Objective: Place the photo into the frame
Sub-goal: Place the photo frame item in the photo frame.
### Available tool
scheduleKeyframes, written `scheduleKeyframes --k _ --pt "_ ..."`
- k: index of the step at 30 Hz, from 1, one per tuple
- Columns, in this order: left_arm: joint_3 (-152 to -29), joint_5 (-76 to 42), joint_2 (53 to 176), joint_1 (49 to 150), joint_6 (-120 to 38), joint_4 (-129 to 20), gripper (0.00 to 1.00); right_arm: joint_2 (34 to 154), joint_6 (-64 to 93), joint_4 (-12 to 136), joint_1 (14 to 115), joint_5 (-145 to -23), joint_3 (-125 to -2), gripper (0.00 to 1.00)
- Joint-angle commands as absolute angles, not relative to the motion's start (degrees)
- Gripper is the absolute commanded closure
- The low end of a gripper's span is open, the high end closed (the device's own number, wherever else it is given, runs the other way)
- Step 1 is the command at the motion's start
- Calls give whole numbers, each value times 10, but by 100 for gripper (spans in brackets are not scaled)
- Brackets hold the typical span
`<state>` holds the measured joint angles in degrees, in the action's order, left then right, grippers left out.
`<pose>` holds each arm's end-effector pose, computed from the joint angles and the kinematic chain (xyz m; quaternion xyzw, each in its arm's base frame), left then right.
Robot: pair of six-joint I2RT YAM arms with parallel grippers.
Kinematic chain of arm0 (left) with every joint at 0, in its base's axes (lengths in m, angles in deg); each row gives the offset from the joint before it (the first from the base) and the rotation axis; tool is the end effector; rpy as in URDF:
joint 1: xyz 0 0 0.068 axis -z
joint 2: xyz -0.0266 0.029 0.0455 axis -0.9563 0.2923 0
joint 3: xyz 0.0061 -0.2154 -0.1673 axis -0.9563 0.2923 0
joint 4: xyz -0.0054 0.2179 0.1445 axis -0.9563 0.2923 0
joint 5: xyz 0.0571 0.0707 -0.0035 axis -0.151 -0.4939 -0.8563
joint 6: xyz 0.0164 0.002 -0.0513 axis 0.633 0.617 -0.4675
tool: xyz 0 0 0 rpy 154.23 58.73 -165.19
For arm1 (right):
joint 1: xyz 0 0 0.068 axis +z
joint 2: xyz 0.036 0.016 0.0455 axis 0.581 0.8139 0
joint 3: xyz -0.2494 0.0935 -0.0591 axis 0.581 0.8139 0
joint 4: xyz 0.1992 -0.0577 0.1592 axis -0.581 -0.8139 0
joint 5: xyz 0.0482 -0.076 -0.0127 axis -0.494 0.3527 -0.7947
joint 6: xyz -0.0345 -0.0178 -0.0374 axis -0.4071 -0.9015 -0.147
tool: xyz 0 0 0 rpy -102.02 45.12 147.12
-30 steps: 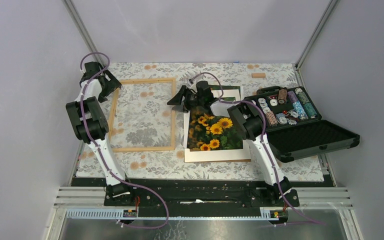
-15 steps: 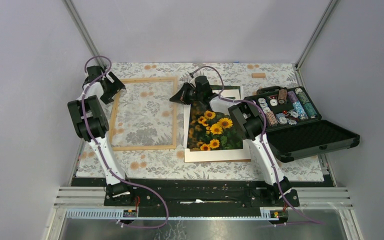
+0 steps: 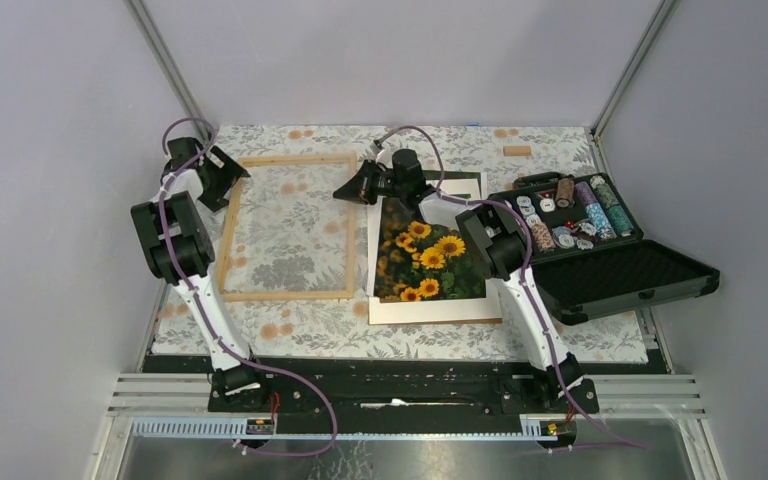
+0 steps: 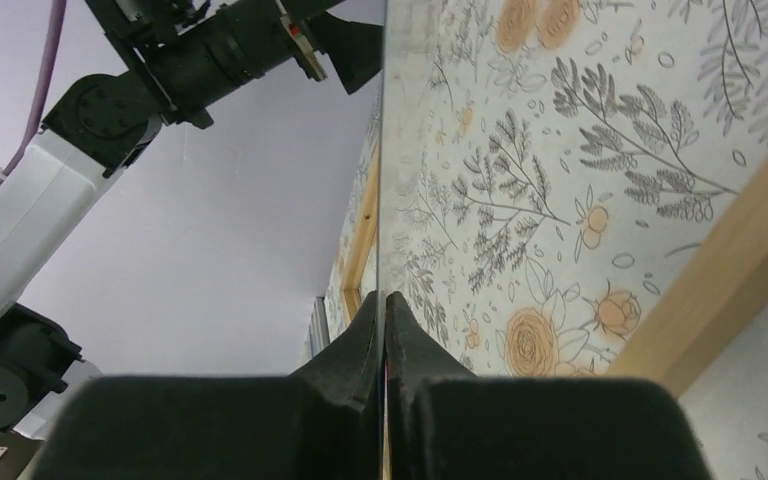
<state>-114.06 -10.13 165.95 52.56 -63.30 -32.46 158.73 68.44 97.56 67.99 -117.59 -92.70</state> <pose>0.4602 0.1618 0.1682 -0.3886 0.8496 -0.1620 0.3178 0.4626 0.3224 0.1376 -0.0613 0.7309 0.6363 0.2389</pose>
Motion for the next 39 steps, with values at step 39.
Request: scheduleKeyframes --k 39 --pt "-979 -90 1561 514 -760 -423 1 1654 740 1118 700 -1140 -985 100"
